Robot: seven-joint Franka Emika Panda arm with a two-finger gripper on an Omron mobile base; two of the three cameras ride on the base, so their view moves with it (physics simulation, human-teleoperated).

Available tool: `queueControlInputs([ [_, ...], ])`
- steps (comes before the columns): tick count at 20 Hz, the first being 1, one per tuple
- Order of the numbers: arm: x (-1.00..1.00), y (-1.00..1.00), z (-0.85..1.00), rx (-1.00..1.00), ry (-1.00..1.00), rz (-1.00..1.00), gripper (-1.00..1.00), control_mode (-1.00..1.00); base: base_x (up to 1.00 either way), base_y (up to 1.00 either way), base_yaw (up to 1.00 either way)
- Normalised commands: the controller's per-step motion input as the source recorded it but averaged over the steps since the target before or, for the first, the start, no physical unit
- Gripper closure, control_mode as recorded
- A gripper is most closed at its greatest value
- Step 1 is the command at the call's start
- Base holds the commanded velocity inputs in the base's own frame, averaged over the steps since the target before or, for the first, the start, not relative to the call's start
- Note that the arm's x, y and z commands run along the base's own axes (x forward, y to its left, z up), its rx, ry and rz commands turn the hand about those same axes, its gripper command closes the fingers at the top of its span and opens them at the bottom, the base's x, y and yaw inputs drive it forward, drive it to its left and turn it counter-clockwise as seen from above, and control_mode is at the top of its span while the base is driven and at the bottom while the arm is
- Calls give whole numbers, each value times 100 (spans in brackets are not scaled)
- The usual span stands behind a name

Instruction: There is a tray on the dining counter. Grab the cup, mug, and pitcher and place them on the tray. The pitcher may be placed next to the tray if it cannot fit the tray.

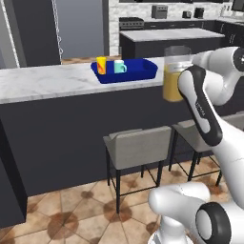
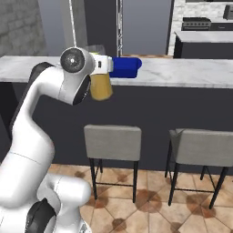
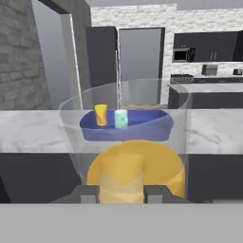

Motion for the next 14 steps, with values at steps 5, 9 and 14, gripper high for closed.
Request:
queueControlInputs([
  [5, 68, 0, 33, 0, 0, 0, 100, -100, 0, 0, 0],
  [9, 62, 0, 27, 1, 0, 0, 100, -100, 0, 0, 0],
  [14, 48, 0, 33, 4, 0, 0, 100, -100, 0, 0, 0],
])
